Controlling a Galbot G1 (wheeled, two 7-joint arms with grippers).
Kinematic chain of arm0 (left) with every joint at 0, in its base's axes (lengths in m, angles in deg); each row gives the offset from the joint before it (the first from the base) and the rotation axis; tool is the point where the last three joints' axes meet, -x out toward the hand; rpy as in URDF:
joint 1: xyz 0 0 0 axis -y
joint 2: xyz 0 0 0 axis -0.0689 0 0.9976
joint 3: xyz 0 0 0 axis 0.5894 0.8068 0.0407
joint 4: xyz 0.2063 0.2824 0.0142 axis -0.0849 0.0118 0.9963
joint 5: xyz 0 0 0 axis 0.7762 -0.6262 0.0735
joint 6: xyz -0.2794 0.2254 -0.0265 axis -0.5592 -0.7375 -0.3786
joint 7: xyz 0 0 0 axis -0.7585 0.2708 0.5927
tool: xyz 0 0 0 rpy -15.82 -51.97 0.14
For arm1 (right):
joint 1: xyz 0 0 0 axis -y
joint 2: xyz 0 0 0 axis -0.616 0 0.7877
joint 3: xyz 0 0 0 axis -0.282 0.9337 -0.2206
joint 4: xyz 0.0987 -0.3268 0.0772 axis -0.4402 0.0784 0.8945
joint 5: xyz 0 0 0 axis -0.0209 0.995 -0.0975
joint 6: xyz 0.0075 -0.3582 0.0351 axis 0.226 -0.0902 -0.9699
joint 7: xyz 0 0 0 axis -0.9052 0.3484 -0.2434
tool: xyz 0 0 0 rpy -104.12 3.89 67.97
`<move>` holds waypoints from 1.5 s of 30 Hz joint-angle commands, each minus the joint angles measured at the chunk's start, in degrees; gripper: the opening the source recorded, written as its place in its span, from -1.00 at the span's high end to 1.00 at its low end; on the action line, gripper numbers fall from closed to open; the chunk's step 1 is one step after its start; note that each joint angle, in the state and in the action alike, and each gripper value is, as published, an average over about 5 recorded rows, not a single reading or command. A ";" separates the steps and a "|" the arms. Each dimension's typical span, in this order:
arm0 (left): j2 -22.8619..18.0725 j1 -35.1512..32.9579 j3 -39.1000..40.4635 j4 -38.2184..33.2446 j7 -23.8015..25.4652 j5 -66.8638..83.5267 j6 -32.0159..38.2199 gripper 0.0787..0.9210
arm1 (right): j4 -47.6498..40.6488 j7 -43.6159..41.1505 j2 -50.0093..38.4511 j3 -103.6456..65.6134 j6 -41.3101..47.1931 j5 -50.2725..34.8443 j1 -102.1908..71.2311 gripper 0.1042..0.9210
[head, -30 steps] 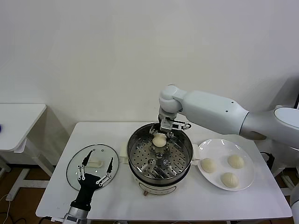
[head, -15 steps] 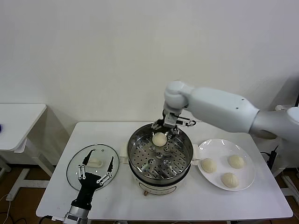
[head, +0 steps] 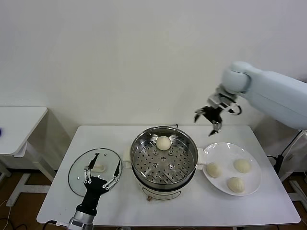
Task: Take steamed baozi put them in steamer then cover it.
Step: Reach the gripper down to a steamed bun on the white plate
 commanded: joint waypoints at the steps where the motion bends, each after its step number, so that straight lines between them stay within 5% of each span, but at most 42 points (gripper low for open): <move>1: 0.03 0.05 0.34 -0.06 -0.05 -0.05 -0.12 -0.77 | 0.11 3.96 -9.27 7.92 7.27 -8.02 -1.20 -0.76; 19: -0.58 0.21 0.40 0.44 -0.40 -0.21 -0.25 -0.77 | -2.94 13.40 -5.01 -0.88 10.14 -3.21 -20.39 -0.76; 45: -0.72 0.31 -0.25 1.20 -0.45 -0.29 -0.06 -0.77 | -6.32 17.10 -1.13 -4.20 10.03 -2.96 -24.75 -0.72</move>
